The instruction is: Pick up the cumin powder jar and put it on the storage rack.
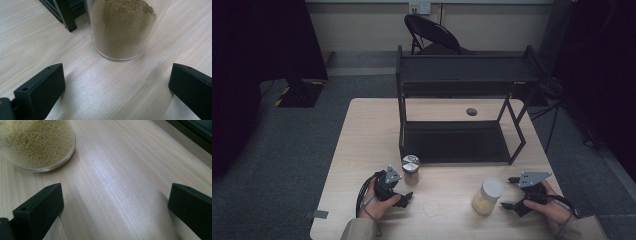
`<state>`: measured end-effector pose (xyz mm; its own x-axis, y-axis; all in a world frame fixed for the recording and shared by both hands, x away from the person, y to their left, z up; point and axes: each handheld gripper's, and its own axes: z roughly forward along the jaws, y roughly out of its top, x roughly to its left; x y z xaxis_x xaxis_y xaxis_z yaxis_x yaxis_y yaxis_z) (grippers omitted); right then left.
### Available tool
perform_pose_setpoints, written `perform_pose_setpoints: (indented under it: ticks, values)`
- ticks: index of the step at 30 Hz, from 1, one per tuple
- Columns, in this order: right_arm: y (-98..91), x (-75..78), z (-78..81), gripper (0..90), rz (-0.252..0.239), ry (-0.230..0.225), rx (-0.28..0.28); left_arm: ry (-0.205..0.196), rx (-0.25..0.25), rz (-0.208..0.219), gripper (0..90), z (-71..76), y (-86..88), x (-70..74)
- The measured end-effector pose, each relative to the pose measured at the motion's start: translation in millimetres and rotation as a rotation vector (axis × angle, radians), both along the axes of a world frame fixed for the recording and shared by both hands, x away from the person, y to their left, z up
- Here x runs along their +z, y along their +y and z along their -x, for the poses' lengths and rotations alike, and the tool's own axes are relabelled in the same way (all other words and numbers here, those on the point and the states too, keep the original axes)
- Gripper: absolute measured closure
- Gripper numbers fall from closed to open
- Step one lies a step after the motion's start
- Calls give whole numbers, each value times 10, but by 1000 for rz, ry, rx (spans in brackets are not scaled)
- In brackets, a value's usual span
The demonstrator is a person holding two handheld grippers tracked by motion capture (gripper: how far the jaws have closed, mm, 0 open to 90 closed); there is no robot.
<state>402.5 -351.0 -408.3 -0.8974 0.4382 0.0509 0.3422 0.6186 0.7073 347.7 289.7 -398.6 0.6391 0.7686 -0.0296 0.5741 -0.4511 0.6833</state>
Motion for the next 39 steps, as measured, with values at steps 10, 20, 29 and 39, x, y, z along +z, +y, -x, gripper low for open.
perform_pose_setpoints:
  ticks: [10,20,29,39]
  values:
    - [2,1,2,0,0,0,-2,0,0,0,1,0,1,0]
    - [5,1,5,0,0,0,-4,0,0,-2,1,-6,-5,1]
    - [5,1,6,0,0,0,-5,3,-5,-3,3,-28,-16,8]
    - [6,1,7,0,0,0,-5,9,32,53,20,-31,-10,11]
